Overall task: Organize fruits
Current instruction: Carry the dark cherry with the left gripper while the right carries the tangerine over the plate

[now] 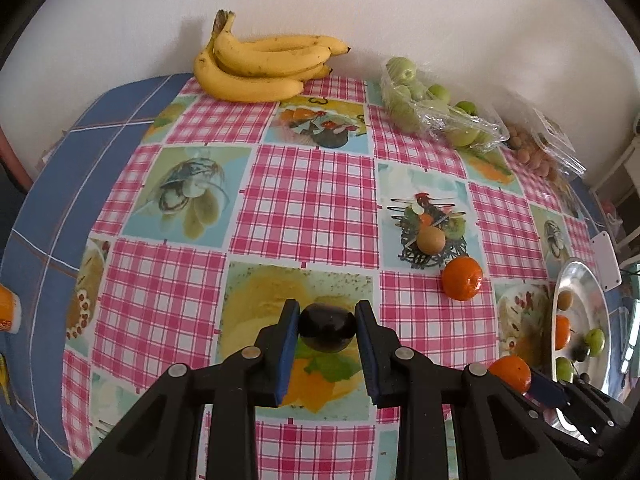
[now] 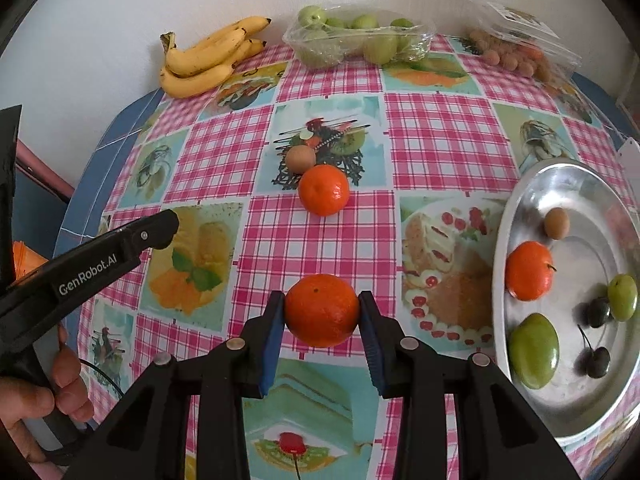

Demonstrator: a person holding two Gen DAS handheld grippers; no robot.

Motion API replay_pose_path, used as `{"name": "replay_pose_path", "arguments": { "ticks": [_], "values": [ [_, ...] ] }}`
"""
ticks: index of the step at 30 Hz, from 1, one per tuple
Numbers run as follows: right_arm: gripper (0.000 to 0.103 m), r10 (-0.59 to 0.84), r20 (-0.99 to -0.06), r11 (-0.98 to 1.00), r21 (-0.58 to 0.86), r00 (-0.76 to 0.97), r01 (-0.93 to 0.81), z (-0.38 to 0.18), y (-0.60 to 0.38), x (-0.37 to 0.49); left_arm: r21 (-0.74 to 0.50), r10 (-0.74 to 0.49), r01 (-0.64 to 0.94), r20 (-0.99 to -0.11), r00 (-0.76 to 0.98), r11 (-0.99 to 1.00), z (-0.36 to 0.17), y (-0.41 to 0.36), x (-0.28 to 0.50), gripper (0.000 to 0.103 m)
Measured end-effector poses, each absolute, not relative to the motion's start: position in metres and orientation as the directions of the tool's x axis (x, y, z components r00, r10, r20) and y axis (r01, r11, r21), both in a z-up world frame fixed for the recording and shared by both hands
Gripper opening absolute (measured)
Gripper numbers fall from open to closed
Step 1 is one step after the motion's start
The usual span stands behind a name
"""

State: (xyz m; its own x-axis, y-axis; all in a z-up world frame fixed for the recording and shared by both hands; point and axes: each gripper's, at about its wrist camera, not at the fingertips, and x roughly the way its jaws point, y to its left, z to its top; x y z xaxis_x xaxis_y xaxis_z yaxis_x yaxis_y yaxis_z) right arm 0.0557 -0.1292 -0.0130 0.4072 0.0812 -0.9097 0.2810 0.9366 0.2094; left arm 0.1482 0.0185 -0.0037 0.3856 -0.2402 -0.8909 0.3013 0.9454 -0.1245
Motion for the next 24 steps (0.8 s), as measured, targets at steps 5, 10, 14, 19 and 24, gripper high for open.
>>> {"name": "replay_pose_path", "arguments": {
  "ticks": [5, 10, 14, 19, 24],
  "values": [
    [0.038, 0.060, -0.909, 0.933, 0.197, 0.412, 0.300, -0.010, -0.134, 0.047, -0.111, -0.233, 0.307, -0.889, 0.395, 0.945, 0.001, 0.014, 0.143, 0.030],
    [0.038, 0.063, -0.906, 0.925, 0.210, 0.418, 0.317, -0.007, -0.143, 0.037, -0.098, -0.236, 0.338, -0.887, 0.397, 0.936, 0.006, 0.000, 0.136, 0.030],
    [0.038, 0.051, -0.900, 0.916, 0.215, 0.433, 0.340, 0.000, -0.153, 0.032, -0.096, -0.253, 0.374, -0.882, 0.398, 0.923, 0.011, -0.015, 0.128, 0.030],
    [0.038, 0.008, -0.907, 0.901, 0.189, 0.420, 0.390, 0.003, -0.172, 0.024, -0.087, -0.264, 0.405, -0.876, 0.405, 0.910, 0.017, -0.032, 0.120, 0.030],
    [0.038, -0.012, -0.904, 0.878, 0.195, 0.428, 0.437, 0.008, -0.195, 0.014, -0.092, -0.285, 0.432, -0.868, 0.406, 0.897, 0.024, -0.045, 0.112, 0.030]
  ]
}}
